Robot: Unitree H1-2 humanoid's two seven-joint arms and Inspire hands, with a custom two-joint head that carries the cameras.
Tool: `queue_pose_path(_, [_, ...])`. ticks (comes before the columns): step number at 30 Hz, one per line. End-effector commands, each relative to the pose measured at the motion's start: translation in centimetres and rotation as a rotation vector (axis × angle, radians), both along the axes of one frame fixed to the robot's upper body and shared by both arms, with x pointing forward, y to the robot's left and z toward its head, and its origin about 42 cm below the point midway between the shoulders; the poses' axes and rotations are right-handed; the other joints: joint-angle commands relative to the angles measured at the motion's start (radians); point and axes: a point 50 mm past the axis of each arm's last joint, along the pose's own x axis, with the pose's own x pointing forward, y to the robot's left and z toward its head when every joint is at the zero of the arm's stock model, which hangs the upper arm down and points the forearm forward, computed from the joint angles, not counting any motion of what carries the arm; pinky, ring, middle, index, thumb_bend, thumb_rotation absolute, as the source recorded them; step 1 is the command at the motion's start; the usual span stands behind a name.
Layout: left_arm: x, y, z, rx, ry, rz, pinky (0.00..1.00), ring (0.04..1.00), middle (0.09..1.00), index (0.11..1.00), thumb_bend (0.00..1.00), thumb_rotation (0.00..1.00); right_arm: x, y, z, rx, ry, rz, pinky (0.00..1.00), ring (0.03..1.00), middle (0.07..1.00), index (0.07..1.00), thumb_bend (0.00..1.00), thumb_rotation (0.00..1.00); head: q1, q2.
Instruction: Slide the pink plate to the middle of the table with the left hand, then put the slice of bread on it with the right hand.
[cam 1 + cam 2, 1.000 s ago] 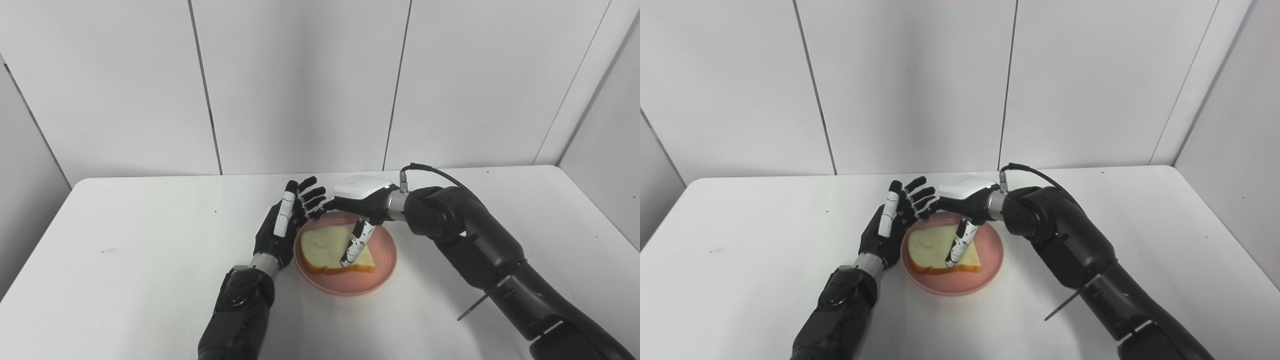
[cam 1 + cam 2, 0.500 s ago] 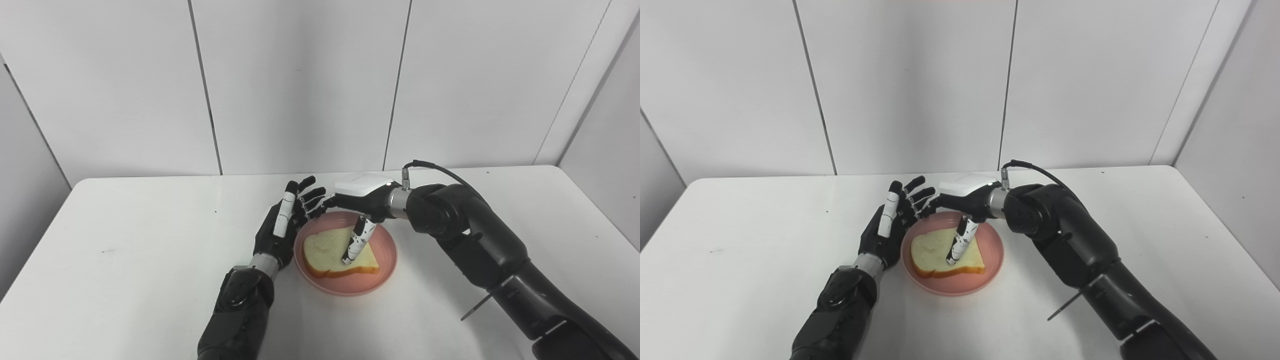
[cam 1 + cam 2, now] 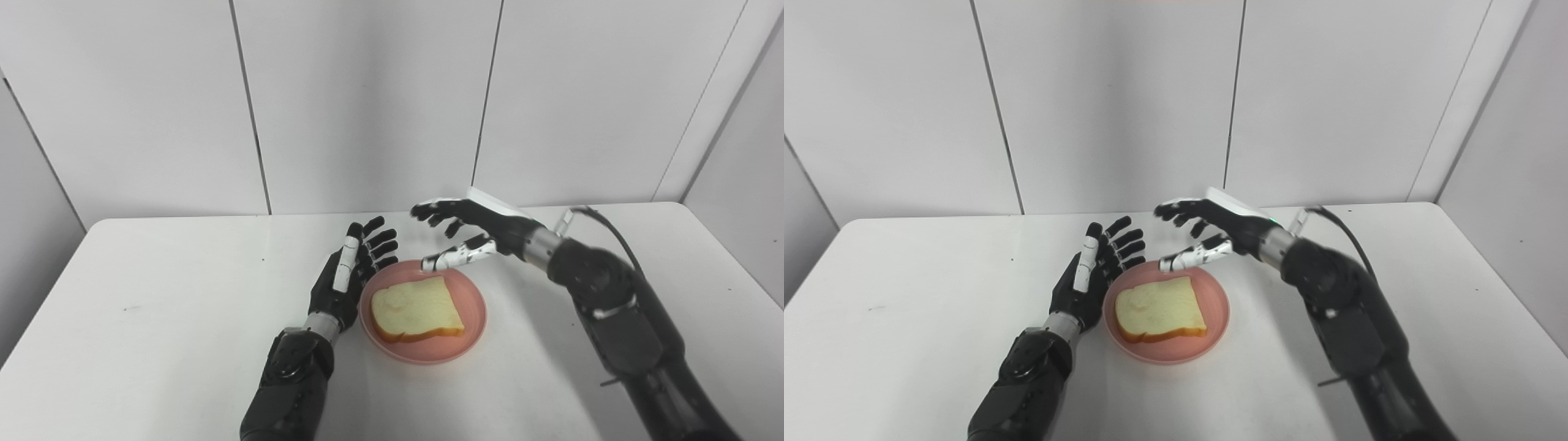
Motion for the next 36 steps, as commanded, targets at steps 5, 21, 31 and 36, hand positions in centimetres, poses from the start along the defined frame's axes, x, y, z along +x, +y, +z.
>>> queue_pose_path(5, [-2.4, 1.1, -3.2, 0.042, 0.092, 0.114, 0.85, 0.918, 0.887, 0.891, 0.94, 0.9, -1.3, 1.5, -4.3, 0.558, -0.129, -0.205, 0.8, 0.852, 0.885, 0.958, 0.87, 0.74, -0.012, 0.002])
queue_pose_path(21, [-3.1, 1.7, -2.6, 0.09, 0.055, 0.299, 1.0, 1.0, 1.0, 0.974, 0.85, 0.91, -3.4, 2.2, -10.0, 0.943, -0.03, -0.45, 1.0, 0.997, 0.997, 0.997, 0.97, 0.99, -0.04, 0.001])
queue_pose_path(31, [-3.1, 1.6, -2.0, 0.118, 0.043, 0.328, 1.0, 1.0, 1.0, 0.982, 0.82, 0.91, -4.0, 2.4, -11.0, 0.934, -0.048, -0.466, 1.0, 0.983, 0.983, 0.985, 0.85, 1.0, -0.039, 0.003])
queue_pose_path(36, [-3.2, 1.3, -1.8, 0.122, 0.041, 0.344, 1.0, 1.0, 1.0, 0.98, 0.8, 0.91, -4.0, 2.0, -11.5, 0.907, -0.042, -0.474, 1.0, 0.983, 0.985, 0.984, 0.88, 1.0, -0.04, 0.005])
